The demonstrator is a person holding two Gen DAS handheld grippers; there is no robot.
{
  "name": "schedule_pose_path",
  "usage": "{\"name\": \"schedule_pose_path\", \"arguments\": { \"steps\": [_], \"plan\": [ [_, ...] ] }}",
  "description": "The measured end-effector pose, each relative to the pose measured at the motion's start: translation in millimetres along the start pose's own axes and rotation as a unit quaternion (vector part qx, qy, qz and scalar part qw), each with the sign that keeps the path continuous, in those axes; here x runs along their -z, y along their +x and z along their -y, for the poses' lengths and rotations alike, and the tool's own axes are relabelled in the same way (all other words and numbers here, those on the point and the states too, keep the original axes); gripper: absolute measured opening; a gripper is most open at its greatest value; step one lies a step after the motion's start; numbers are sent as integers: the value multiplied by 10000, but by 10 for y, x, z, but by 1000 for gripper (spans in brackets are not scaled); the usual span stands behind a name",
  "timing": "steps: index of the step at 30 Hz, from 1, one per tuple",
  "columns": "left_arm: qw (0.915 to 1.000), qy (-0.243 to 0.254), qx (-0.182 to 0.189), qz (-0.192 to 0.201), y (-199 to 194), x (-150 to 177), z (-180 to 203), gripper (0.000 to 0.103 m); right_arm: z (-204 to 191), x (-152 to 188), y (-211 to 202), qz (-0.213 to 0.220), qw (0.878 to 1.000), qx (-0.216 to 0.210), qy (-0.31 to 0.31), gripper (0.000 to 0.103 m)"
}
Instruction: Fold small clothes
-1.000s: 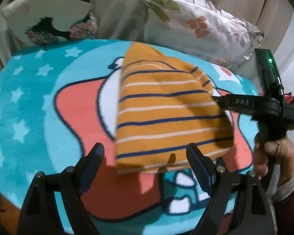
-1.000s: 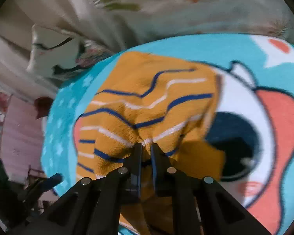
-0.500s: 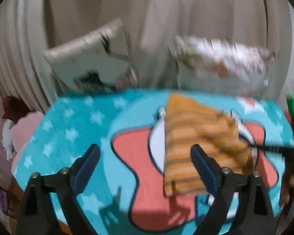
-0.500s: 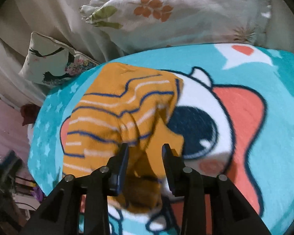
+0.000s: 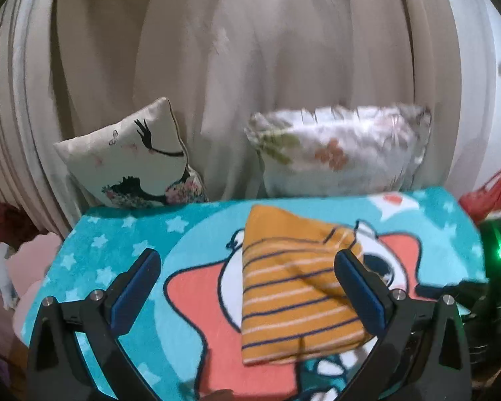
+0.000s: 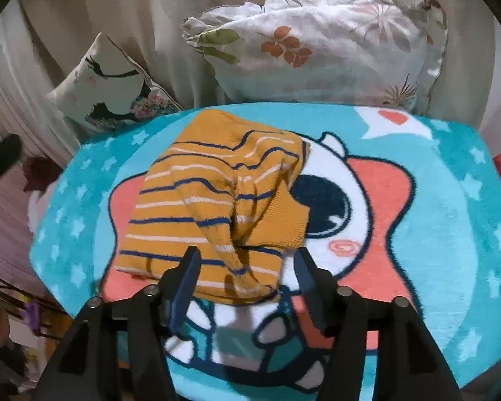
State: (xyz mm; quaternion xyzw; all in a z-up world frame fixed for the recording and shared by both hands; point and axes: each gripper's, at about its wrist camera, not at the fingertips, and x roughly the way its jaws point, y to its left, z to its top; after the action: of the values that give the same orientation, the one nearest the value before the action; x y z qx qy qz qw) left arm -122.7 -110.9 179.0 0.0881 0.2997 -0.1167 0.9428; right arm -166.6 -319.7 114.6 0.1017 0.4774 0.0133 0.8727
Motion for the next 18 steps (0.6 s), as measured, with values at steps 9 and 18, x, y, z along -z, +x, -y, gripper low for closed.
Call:
{"name": "schedule_pose_path", "arguments": {
  "steps": [9, 18],
  "plan": [
    [9962, 235, -68, -835, 231, 312, 141, 103, -57, 89, 191, -287, 9994, 158, -65, 67],
    [9922, 82, -56, -1242, 332, 444, 64, 103, -132, 101, 353, -499, 9982, 304, -104, 70]
  ]
}}
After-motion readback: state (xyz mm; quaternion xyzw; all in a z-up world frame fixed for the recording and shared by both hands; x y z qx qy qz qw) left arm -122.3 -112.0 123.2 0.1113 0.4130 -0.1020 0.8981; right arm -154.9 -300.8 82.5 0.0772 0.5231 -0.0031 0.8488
